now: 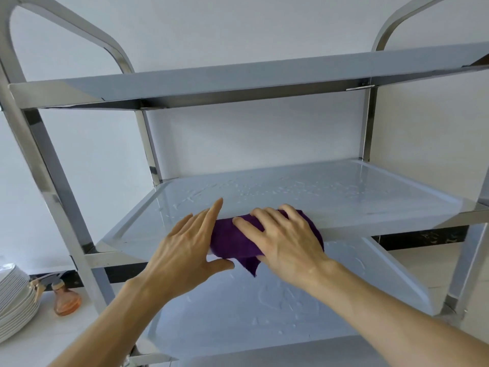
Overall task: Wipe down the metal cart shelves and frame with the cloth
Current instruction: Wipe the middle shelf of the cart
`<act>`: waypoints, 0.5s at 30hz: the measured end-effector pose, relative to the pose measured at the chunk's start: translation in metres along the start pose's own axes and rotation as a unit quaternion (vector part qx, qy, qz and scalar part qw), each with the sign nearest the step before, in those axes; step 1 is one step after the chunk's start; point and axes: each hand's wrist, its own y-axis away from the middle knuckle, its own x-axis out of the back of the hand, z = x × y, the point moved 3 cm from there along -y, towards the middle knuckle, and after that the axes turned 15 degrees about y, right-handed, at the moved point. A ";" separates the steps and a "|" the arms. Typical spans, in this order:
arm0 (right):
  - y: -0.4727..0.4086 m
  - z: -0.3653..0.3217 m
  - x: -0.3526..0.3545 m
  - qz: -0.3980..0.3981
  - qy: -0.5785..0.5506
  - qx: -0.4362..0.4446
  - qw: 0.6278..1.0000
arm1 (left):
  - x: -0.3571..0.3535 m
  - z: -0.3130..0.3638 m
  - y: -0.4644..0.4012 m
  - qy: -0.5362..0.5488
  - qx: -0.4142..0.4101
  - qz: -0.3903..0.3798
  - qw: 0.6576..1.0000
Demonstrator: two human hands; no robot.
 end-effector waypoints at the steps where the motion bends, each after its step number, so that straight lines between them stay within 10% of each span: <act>1: 0.004 0.009 -0.002 0.006 -0.001 0.005 1.000 | 0.000 -0.001 0.001 -0.029 -0.013 0.014 0.999; 10: 0.089 0.136 -0.032 0.073 0.027 -0.040 0.996 | -0.013 -0.004 0.000 -0.051 -0.094 0.107 0.988; 15: 0.071 0.095 -0.031 0.089 0.028 -0.116 0.989 | -0.016 0.000 -0.003 -0.059 -0.033 0.105 0.992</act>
